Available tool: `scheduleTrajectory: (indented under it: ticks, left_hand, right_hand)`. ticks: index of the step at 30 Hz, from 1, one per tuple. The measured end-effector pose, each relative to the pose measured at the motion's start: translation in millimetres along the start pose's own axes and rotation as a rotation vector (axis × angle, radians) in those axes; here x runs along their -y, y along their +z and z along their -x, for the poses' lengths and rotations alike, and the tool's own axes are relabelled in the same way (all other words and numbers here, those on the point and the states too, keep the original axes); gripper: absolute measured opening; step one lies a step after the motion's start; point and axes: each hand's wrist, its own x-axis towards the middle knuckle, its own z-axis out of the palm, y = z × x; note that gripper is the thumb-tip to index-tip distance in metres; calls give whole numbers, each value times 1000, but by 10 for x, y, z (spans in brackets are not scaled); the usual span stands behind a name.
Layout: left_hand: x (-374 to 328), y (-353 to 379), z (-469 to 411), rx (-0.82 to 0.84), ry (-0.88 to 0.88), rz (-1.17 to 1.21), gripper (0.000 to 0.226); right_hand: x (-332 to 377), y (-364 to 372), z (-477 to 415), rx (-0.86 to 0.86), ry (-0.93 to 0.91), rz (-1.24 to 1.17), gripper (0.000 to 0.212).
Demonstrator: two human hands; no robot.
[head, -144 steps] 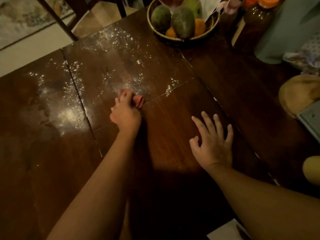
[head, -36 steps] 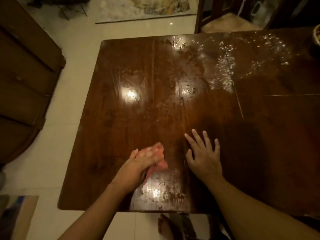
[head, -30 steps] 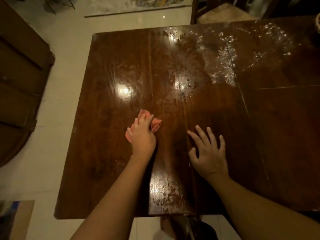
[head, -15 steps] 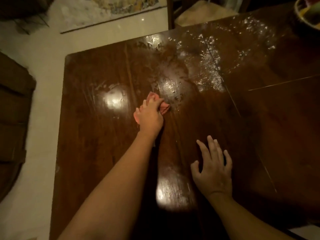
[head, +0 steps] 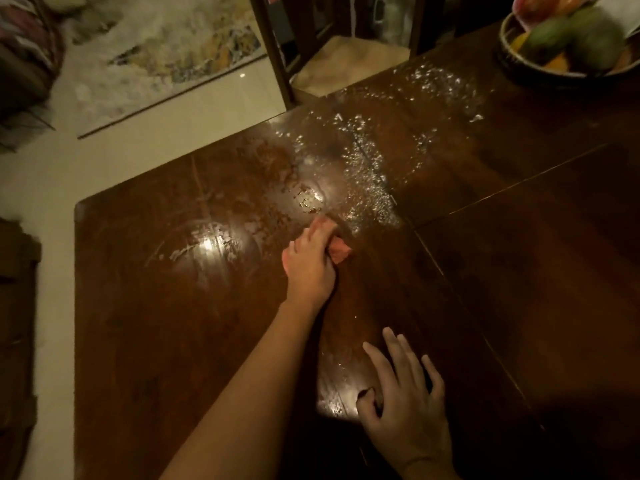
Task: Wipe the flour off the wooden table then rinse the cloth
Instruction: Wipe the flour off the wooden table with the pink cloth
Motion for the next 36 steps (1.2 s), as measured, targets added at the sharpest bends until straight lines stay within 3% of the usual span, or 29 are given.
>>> scheduleTrajectory:
  ticks: [3,5,10,11,13,16,18,20,23,25,27,30,36]
  left_hand:
    - [-120,61,342,187,356,56,67]
    - [7,-24,556,266,454,154,67]
    - [411,-142,952,69,113,232,73]
    - [395,-132,1030,51,115,204,70]
    - [280,-133,1194,126,324,175,58]
    - [252,-191,1427,432,764,113,38]
    - [464,-262,1502,585,884,52,33]
    - [726,-373,1483,647,819,153,38]
    - [1111,-504,1474,462,568,327,45]
    - [1207,-475,1534,305,347,297,43]
    - [1113,-428,1660,284,253,166,53]
    - [771,-330,1888,467,364,36,59]
    - [289,-174,2518,700,817,-173,64]
  right_hand:
    - [15,-10,5,26,12,-19,69]
    - [19,-17,10,41,17,-38,68]
    - [5,-24,9,27,36,-44,69]
    - [14,-28,14,15,44,-43,69]
    - [32,-53,19,4,82,-41,70]
    - [32,-82,31,-2,132,-95,68]
    - [28,-99,46,1,161,-176,65]
    - [26,-160,29,-7,184,-268,58]
    - [104,-294,42,82,239,-337,60]
    - [184,-396,101,221,269,-331,64]
    - [279,-541,235,366,321,-342,62]
    - [353,-760,541,461,403,-325,46]
    - [307,-998,1167,503,477,-180,45]
